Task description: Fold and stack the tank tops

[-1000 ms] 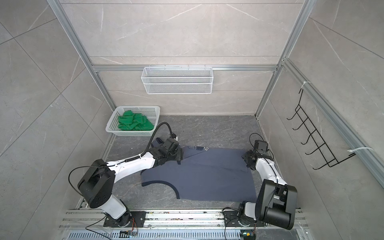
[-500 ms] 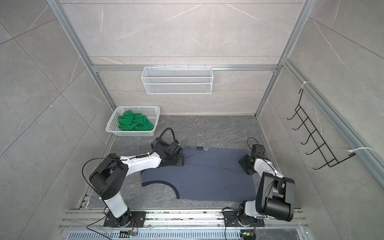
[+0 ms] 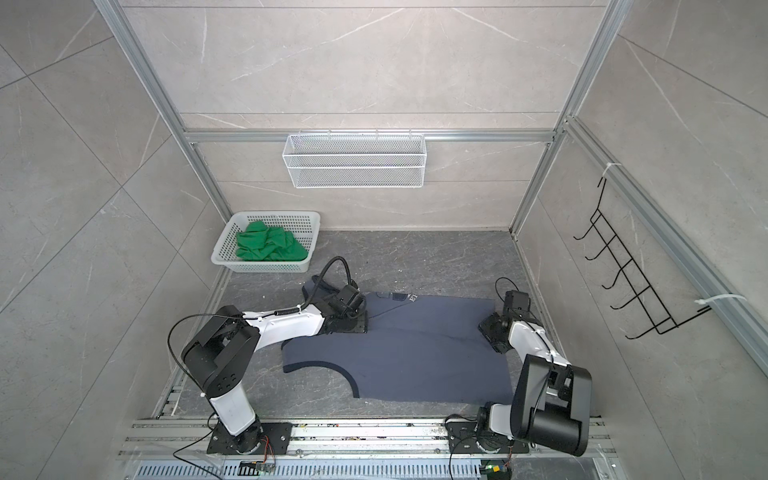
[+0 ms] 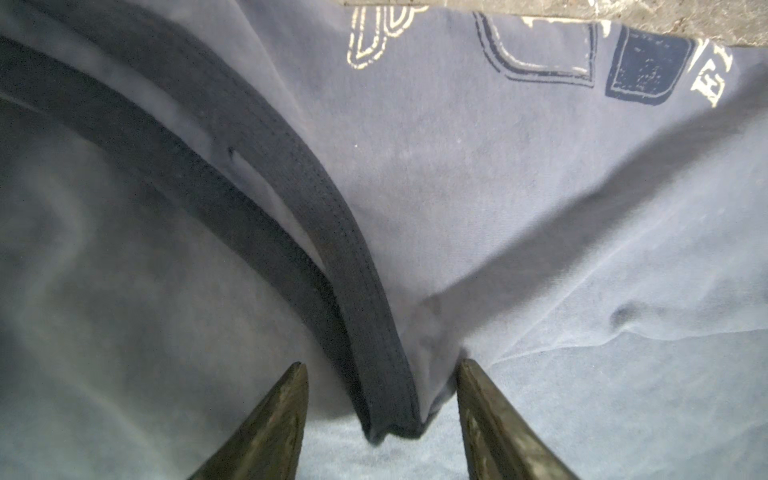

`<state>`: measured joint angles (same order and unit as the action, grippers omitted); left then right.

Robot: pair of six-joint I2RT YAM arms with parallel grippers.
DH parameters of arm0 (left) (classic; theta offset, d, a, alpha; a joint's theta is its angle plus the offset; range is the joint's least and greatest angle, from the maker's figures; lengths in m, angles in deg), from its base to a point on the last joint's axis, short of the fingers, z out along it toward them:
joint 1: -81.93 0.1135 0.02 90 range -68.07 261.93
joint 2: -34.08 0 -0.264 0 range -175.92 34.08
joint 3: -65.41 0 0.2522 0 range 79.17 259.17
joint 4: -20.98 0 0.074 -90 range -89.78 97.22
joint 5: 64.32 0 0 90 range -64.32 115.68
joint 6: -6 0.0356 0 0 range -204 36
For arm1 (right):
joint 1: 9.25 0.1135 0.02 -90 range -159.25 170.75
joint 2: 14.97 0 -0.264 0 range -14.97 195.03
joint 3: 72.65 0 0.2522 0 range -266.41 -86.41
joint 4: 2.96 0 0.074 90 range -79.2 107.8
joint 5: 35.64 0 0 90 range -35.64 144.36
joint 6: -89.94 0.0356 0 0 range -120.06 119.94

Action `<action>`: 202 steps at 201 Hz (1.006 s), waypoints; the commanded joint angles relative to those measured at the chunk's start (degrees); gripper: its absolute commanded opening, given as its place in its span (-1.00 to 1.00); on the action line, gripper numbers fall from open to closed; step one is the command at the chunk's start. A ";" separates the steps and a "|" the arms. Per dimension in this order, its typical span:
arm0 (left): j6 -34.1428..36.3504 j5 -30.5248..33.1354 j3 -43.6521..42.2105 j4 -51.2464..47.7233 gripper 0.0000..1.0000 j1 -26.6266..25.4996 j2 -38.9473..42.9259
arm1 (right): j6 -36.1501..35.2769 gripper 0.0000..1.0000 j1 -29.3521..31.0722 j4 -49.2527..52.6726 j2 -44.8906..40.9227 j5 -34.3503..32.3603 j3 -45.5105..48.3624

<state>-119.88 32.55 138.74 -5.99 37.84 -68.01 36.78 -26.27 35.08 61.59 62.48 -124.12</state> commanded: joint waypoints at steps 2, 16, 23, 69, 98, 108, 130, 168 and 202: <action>-0.72 -0.22 1.41 0.94 0.19 -0.11 -0.01 | -0.16 -0.03 -0.01 3.19 -1.50 -1.48 1.16; -0.75 -0.27 1.42 1.09 0.18 -0.11 0.07 | 0.08 -0.04 -0.03 2.16 -0.86 -0.72 2.02; -0.76 -0.39 1.34 1.25 0.18 -0.11 0.08 | 0.14 -0.05 -0.03 1.56 -0.18 -0.33 2.25; -0.65 -0.95 0.99 1.86 0.15 -0.11 0.05 | 0.59 -0.22 -0.05 -1.58 2.79 0.89 2.56; -0.58 -1.14 0.85 1.95 0.08 -0.13 0.33 | 0.20 -0.37 -0.01 -1.13 2.31 -0.37 1.99; -0.63 -1.12 0.73 1.99 0.07 -0.20 0.48 | 0.08 -0.41 -0.02 -1.09 1.96 -0.46 1.88; -0.58 -1.03 0.64 2.06 0.02 -0.21 0.55 | -0.34 -0.61 -0.04 -1.29 2.17 -1.41 1.60; -0.66 -1.09 0.59 2.20 -0.13 -0.20 0.42 | -0.89 -0.88 -0.06 -0.37 1.28 -2.53 0.79; -0.59 -1.59 0.79 2.23 -0.28 -0.20 0.58 | -1.82 -0.91 -0.05 1.91 -1.74 -4.62 -0.42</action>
<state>-120.29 31.44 138.74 -4.61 37.81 -68.01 36.16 -26.25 34.53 62.53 60.82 -122.59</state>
